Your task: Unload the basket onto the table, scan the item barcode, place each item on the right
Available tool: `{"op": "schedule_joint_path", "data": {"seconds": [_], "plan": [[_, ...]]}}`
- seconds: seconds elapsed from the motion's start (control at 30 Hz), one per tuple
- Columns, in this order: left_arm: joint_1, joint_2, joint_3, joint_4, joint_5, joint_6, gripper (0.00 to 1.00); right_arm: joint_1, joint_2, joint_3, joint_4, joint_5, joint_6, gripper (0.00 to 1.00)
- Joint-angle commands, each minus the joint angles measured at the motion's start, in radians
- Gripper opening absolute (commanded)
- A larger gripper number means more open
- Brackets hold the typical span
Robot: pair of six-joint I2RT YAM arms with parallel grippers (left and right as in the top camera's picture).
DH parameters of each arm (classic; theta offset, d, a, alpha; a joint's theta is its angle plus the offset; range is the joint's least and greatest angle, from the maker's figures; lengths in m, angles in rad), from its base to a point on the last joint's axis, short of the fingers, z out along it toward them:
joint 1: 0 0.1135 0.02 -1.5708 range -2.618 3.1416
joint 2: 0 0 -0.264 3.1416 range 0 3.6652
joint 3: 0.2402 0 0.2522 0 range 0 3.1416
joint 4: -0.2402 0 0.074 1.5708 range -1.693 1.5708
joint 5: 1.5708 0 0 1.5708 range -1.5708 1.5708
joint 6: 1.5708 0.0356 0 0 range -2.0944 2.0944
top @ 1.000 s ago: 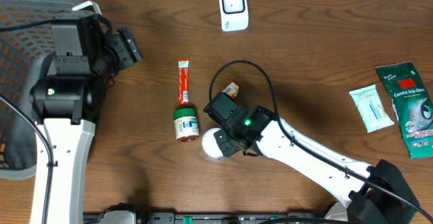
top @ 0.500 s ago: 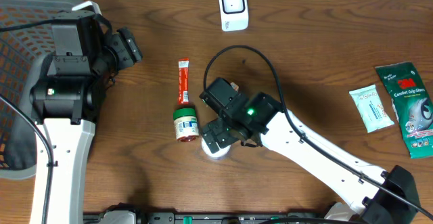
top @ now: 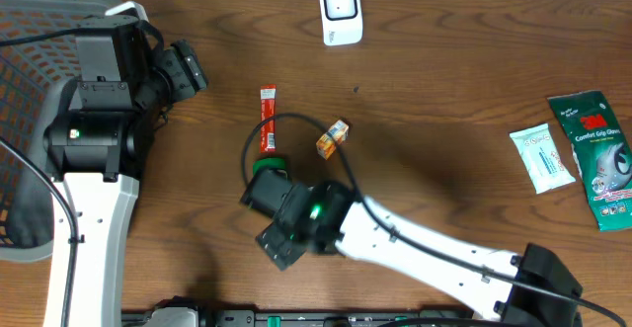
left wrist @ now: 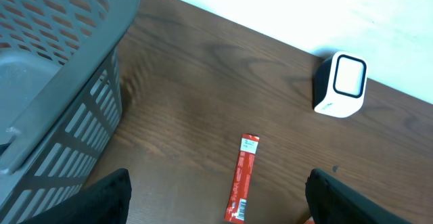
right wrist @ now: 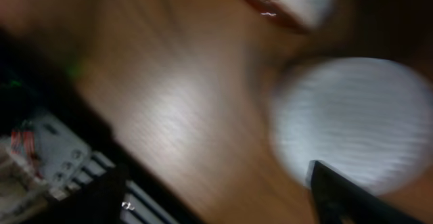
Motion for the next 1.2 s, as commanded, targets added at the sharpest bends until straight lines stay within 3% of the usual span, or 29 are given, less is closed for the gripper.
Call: {"op": "schedule_joint_path", "data": {"seconds": [0.0, 0.03, 0.1, 0.37, 0.5, 0.73, 1.17], "plan": [[0.004, 0.001, 0.005, -0.003, 0.002, 0.013, 0.82, 0.06, 0.0, 0.011, 0.031, -0.001, 0.003, 0.54], [0.004, 0.001, 0.005, -0.003, 0.002, 0.013, 0.82, 0.079, 0.001, 0.011, 0.047, 0.0, 0.003, 0.36], [0.004, 0.001, 0.005, -0.003, 0.002, 0.013, 0.82, 0.09, 0.006, 0.011, 0.058, 0.014, 0.003, 0.23], [0.004, 0.001, 0.005, -0.003, 0.002, 0.013, 0.82, 0.1, 0.137, 0.011, 0.071, 0.082, 0.003, 0.2], [0.004, 0.001, 0.005, -0.003, 0.002, 0.013, 0.82, 0.091, 0.201, 0.011, 0.052, 0.113, 0.003, 0.09], [0.004, 0.001, 0.005, -0.003, 0.002, 0.013, 0.82, 0.049, 0.206, 0.011, -0.087, 0.341, 0.075, 0.1], [0.004, 0.001, 0.005, -0.003, 0.002, 0.013, 0.82, -0.112, 0.205, 0.011, -0.18, 0.37, 0.093, 0.18]]}}
